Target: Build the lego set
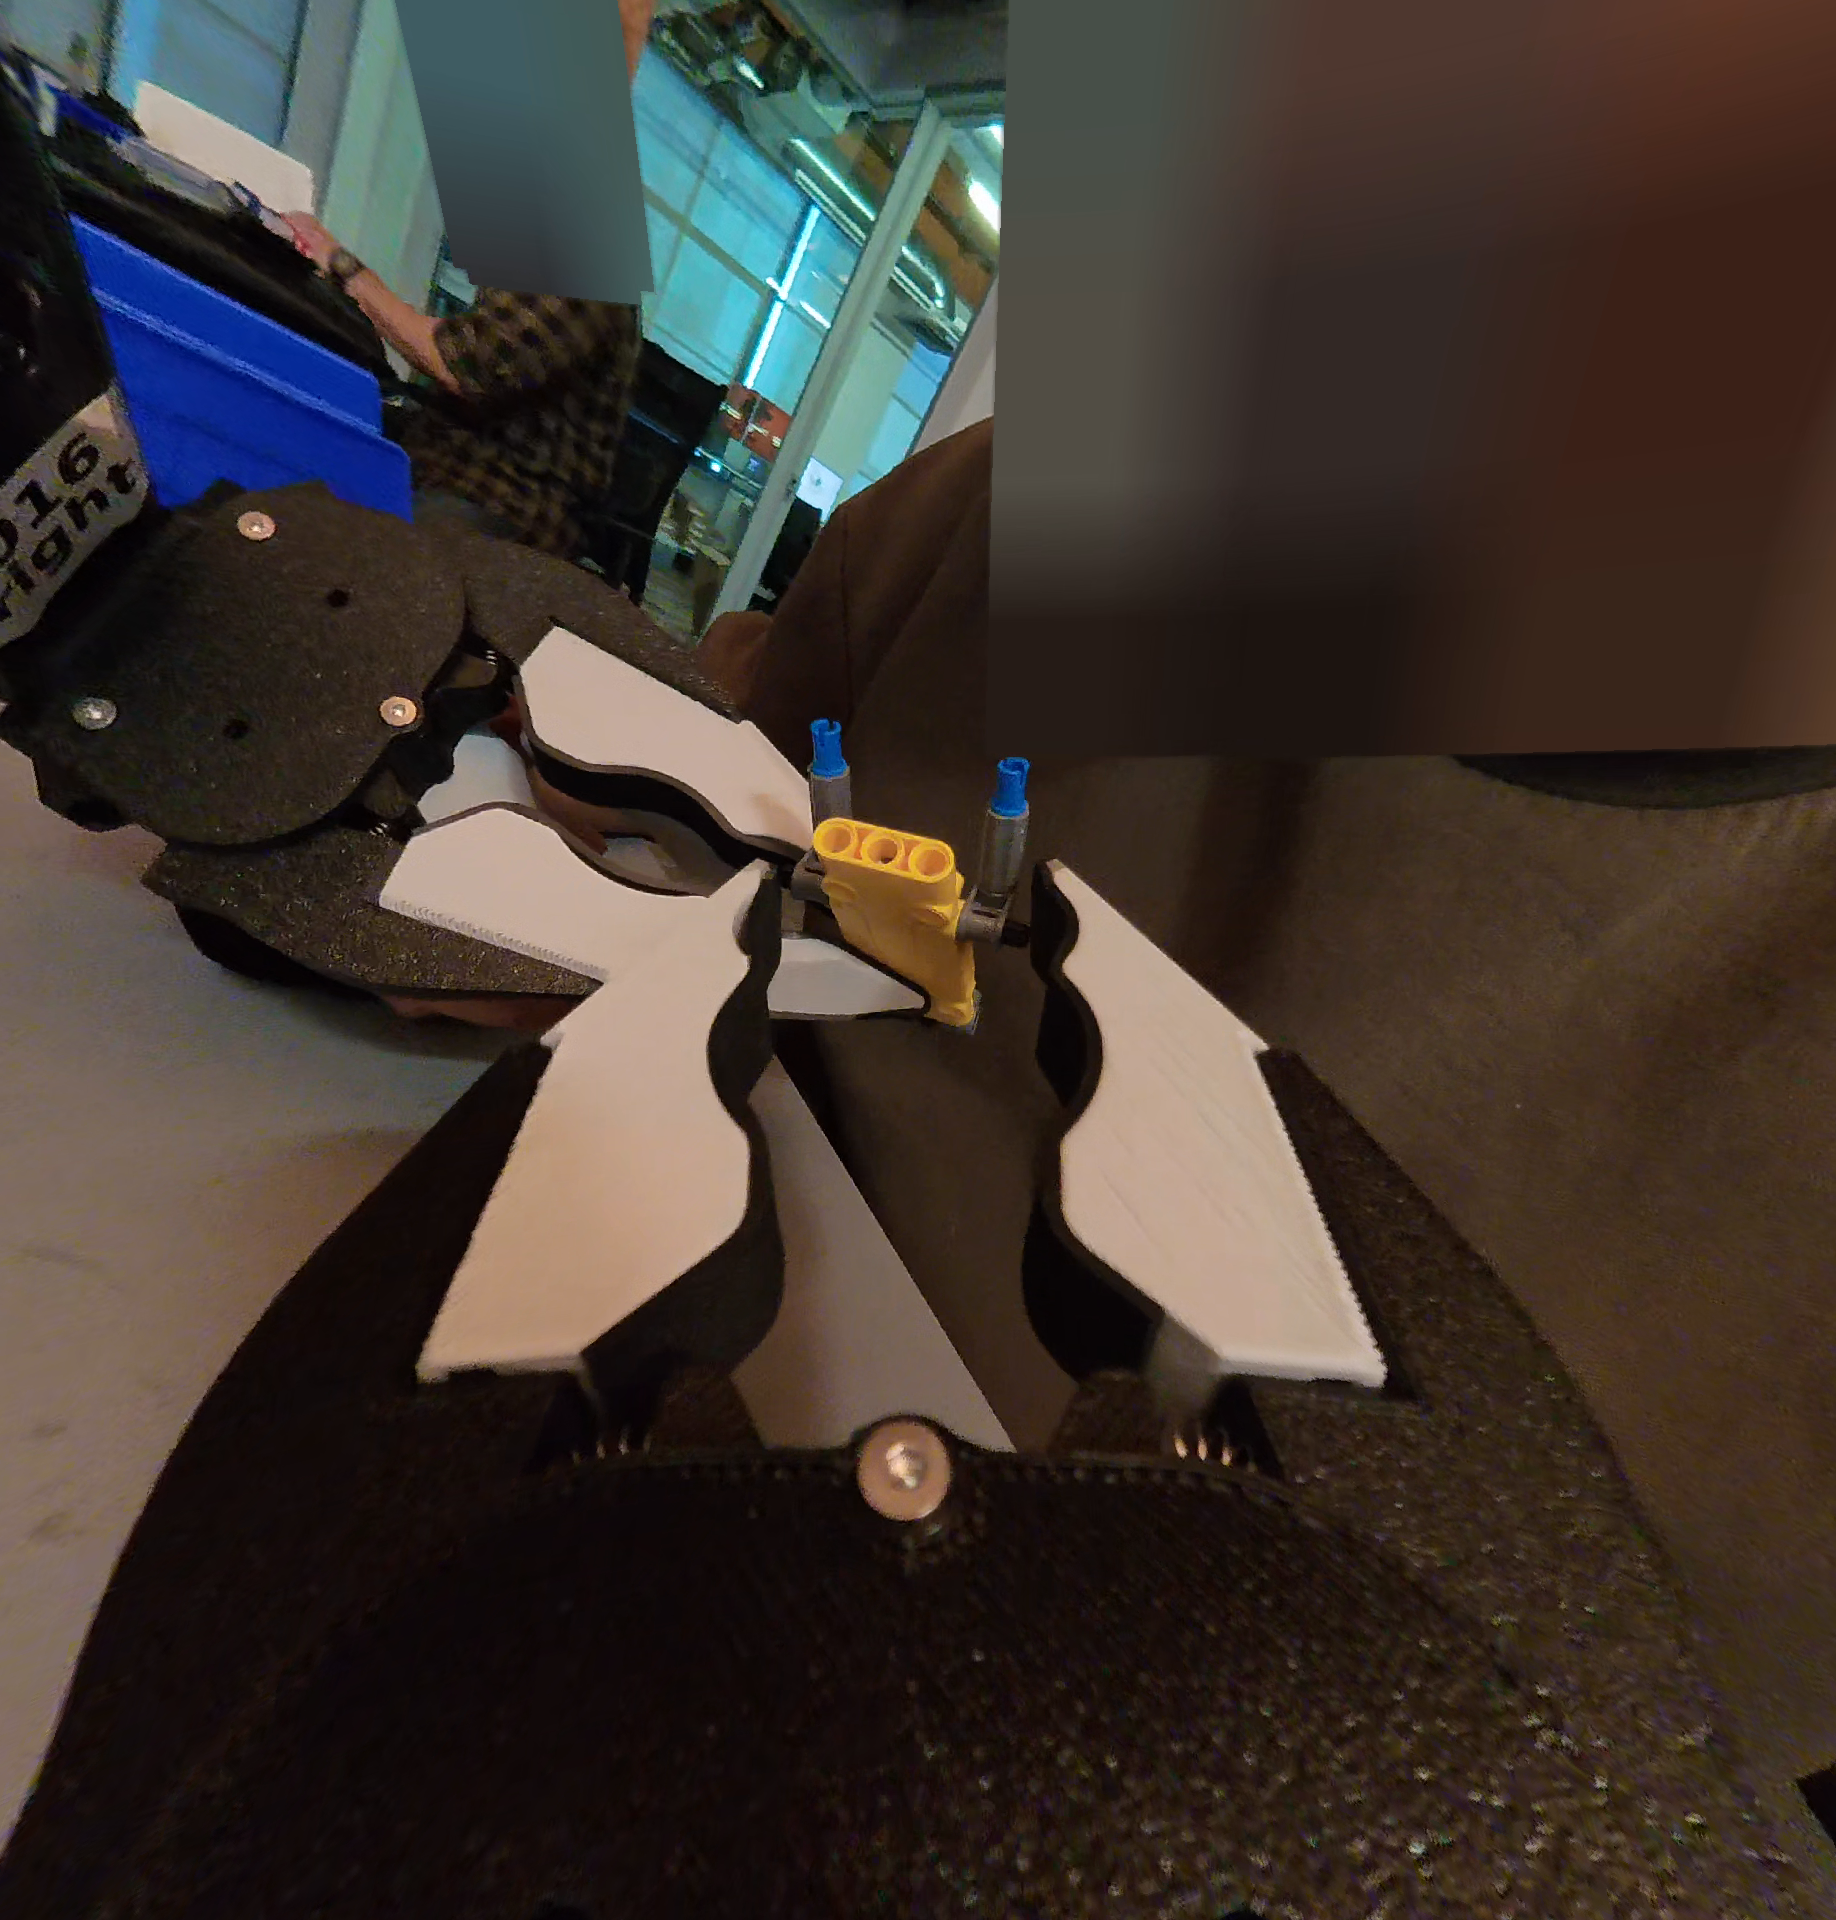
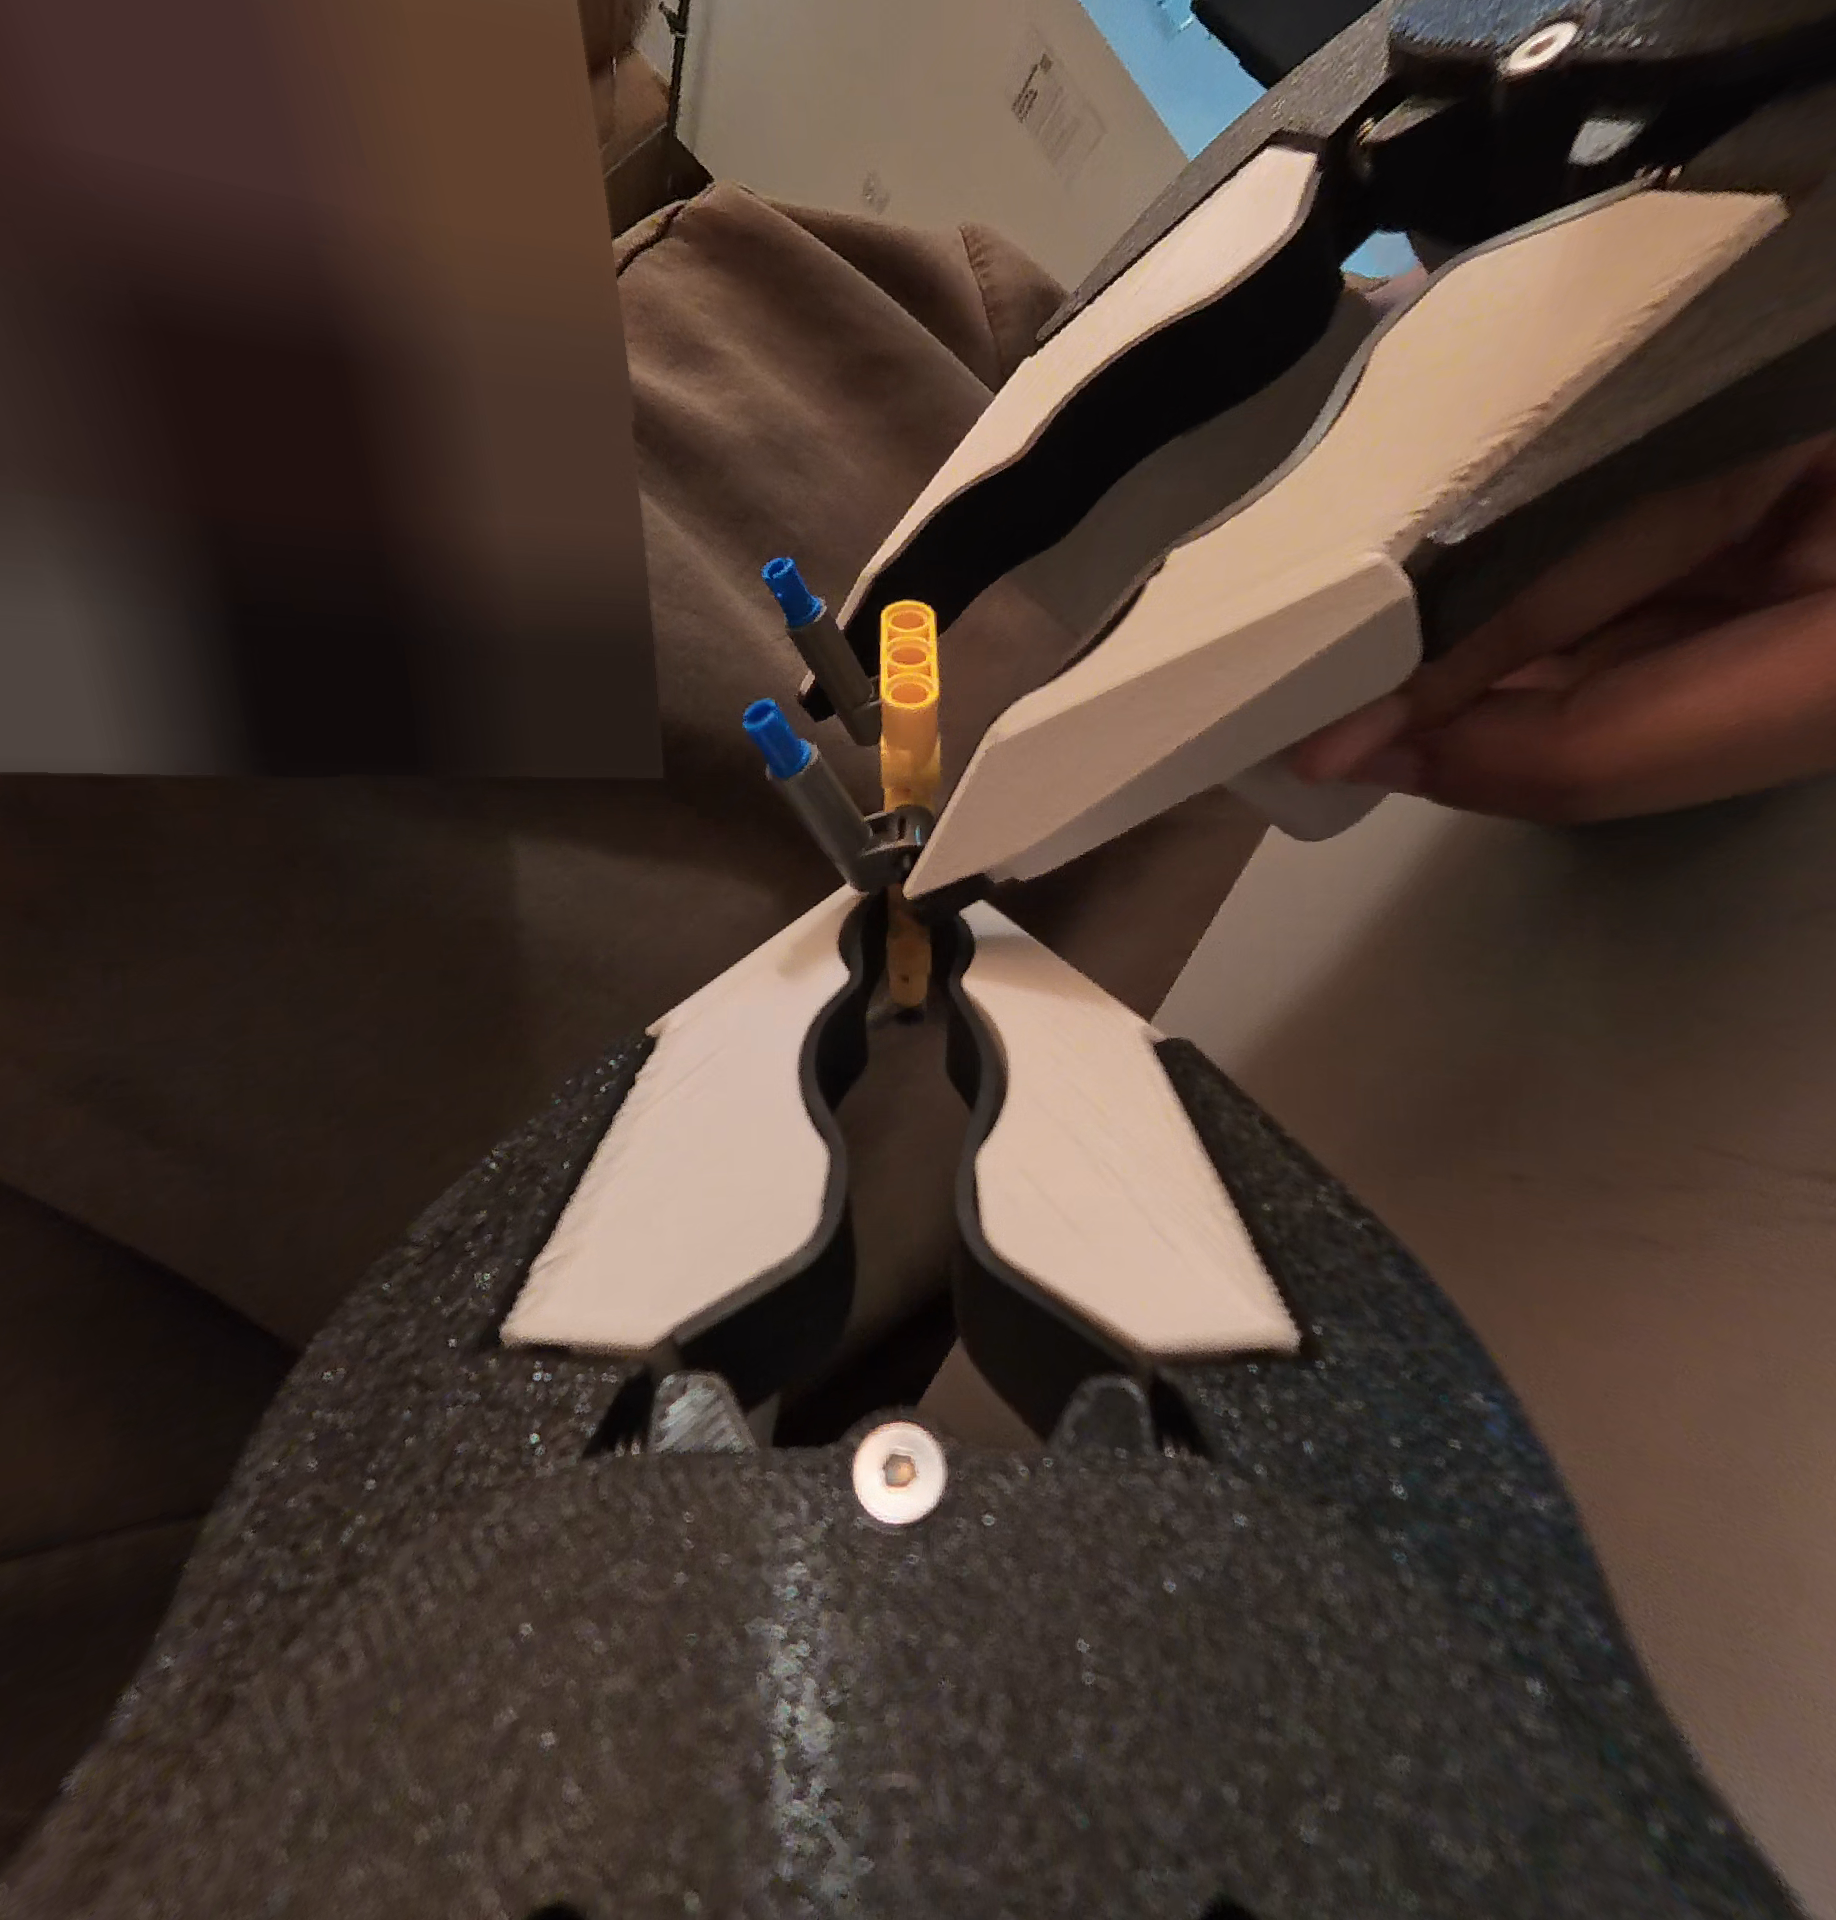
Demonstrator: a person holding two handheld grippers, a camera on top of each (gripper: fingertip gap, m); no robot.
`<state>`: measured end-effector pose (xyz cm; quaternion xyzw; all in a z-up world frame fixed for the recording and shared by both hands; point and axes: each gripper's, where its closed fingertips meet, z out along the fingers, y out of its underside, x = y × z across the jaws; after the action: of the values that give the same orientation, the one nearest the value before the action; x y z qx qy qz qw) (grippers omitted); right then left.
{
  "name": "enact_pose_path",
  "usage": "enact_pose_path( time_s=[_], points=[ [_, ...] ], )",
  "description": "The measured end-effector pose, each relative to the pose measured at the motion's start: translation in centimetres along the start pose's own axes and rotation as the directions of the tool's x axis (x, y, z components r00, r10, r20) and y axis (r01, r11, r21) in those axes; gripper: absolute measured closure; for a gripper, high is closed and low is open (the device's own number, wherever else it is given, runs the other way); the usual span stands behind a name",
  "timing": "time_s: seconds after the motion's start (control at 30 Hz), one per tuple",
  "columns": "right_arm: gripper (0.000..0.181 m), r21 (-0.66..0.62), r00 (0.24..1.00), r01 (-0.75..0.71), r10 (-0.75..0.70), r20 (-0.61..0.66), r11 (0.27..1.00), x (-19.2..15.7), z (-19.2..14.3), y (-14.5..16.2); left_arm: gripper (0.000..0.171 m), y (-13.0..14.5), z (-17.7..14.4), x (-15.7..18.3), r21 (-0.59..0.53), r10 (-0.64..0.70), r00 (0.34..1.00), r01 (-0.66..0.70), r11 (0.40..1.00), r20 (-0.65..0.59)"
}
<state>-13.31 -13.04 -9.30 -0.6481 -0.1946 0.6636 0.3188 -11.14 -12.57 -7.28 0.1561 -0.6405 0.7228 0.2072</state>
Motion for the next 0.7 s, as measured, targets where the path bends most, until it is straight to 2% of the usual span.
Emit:
enact_pose_path(
  time_s=[0.1,0.23,0.37,0.43,0.53,0.7],
  points=[
    [0.175,0.028,1.000,-0.001,0.001,-0.002,1.000,0.0,-0.3,-0.5,0.128,-0.4,-0.2,-0.2,0.021,0.014,1.000,-0.015,1.000,0.022],
    [0.172,0.131,1.000,0.005,-0.002,-0.024,0.991,0.2,-1.6,-2.1,0.128,-1.8,-1.1,-1.3,0.084,0.042,0.993,-0.051,0.995,0.107],
    [0.162,0.260,0.991,0.034,0.001,-0.131,0.965,1.1,-4.0,-4.2,0.128,-3.7,-2.8,-2.9,0.164,0.068,0.969,-0.109,0.980,0.238],
    [0.157,0.285,0.980,0.053,0.005,-0.197,0.957,1.7,-5.0,-4.7,0.128,-4.5,-3.6,-3.2,0.202,0.065,0.962,-0.122,0.972,0.266],
    [0.150,0.273,0.949,0.102,-0.010,-0.316,0.957,2.7,-5.9,-4.8,0.130,-5.2,-4.6,-3.3,0.233,0.073,0.949,-0.149,0.961,0.306],
    [0.146,0.155,0.869,0.167,-0.072,-0.489,0.974,4.5,-5.8,-4.0,0.129,-5.5,-5.3,-3.9,0.223,0.085,0.927,-0.176,0.959,0.365]
  ],
)
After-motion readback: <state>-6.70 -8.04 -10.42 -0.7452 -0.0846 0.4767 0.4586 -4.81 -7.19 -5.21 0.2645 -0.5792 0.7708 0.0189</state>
